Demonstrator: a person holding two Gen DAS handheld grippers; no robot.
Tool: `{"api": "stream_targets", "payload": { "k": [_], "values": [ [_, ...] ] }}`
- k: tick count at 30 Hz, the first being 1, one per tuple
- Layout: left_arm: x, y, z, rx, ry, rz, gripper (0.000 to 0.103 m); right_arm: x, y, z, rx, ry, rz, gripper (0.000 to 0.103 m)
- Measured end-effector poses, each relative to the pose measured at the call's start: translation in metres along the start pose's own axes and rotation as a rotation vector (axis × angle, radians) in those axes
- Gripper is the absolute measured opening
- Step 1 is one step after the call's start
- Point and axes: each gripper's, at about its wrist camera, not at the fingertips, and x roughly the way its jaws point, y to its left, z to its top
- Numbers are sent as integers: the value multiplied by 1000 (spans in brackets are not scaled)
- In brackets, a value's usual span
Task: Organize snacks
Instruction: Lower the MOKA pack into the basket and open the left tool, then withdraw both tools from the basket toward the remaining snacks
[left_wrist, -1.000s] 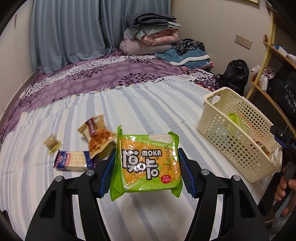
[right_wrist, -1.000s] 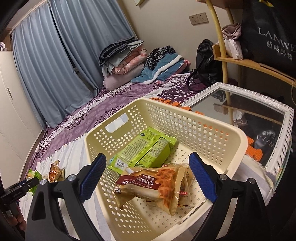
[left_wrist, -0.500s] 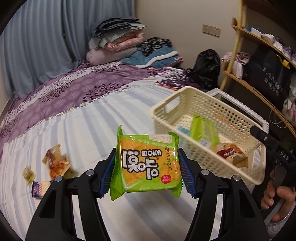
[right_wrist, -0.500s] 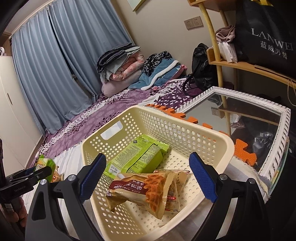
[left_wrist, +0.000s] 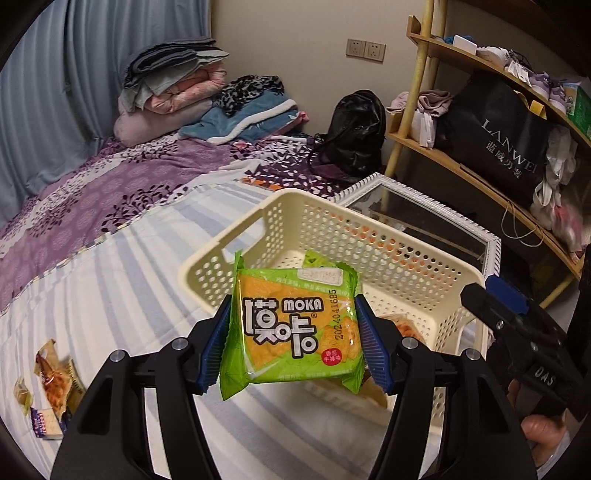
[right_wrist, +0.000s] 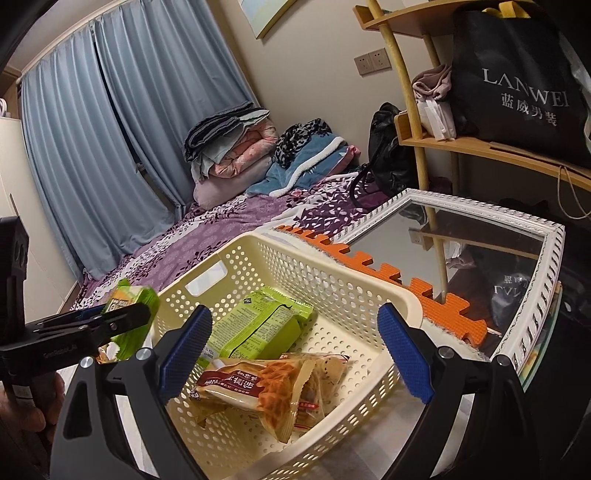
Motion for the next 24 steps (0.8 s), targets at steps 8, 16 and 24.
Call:
{"api": "stream_targets", "payload": {
  "k": [8, 16, 24],
  "values": [
    [28, -18, 11, 18, 28, -39, 65, -1, -6, 2, 6, -9, -14, 90],
    [43, -18, 10, -7, 43, -91, 92, -1, -9, 3, 8, -11, -22, 91],
    [38, -1, 8, -43, 47, -44, 97, 2, -5, 3, 8, -6, -15, 93]
  ]
}}
